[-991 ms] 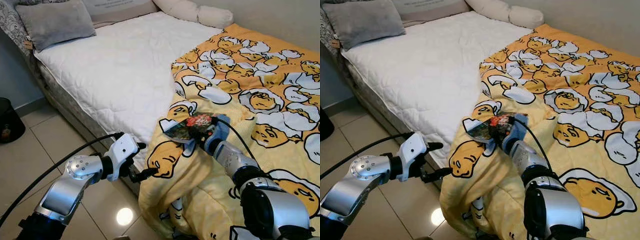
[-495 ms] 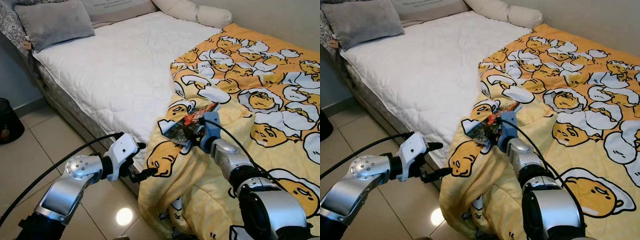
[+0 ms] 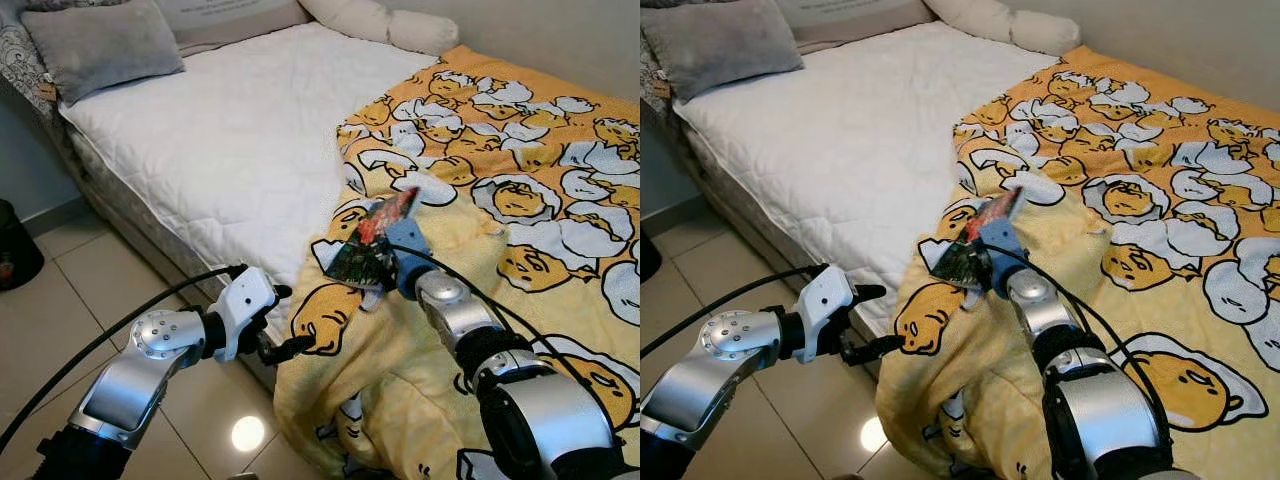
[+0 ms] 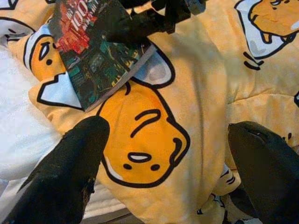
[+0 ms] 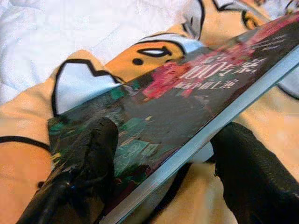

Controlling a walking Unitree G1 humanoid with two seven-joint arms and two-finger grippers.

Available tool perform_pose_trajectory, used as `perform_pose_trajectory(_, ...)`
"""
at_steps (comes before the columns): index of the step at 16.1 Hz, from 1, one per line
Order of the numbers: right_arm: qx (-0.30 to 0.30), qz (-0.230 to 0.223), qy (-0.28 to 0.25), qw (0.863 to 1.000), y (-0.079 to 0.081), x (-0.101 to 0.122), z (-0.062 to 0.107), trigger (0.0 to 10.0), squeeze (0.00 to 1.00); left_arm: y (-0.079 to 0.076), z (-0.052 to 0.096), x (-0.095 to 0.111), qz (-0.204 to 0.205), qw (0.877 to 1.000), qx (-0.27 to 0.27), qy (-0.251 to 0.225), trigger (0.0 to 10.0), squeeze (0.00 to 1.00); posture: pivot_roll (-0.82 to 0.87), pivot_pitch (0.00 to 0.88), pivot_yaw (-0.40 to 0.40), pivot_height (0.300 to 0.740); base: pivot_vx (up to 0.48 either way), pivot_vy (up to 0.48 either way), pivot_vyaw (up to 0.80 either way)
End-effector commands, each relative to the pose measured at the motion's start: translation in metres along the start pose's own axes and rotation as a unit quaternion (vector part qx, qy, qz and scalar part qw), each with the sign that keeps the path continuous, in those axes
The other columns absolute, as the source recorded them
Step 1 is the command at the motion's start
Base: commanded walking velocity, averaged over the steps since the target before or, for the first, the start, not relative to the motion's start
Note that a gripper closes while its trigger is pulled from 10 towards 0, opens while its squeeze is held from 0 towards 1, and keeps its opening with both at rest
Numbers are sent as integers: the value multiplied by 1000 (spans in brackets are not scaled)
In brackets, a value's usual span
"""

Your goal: Clean up the room

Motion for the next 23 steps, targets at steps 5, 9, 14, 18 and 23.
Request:
perform_pose_trajectory(5,4,-33,-34,999,0,17,-1,10000,0,4,0,0,-8,1000,3,6,10000,800,19,0,-33,740,0,0,0)
perform_pose_trajectory(9,54,-196,10,979,22,0,-3,10000,0,5,-1,1,-9,1000,4,5,10000,800,19,0,-31,740,0,0,0)
perform_pose_trajectory(14,60,-401,68,911,42,-15,-3,10000,0,7,-2,2,-10,1000,6,4,10000,800,21,0,-34,740,0,0,0)
perform_pose_trajectory(18,21,-526,65,848,38,-17,-3,10000,0,9,-2,3,-9,1000,13,3,10000,796,30,0,-42,740,0,0,0)
perform_pose_trajectory(23,6,-602,35,798,31,-10,-5,0,0,15,7,-3,-10,999,33,17,10000,796,58,0,-37,740,0,0,0)
Point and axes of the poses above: a point about 5 cm out from each wrist's last joint towards the gripper, its own z axis pointing back from the gripper into the wrist, its own x axis along the axis of the wrist's last joint, y = z × x, the point moved 4 cm from there along -z, pointing out of the wrist towards the gripper, and after that the axes turned 5 degrees about -z, right-handed, at the moved point
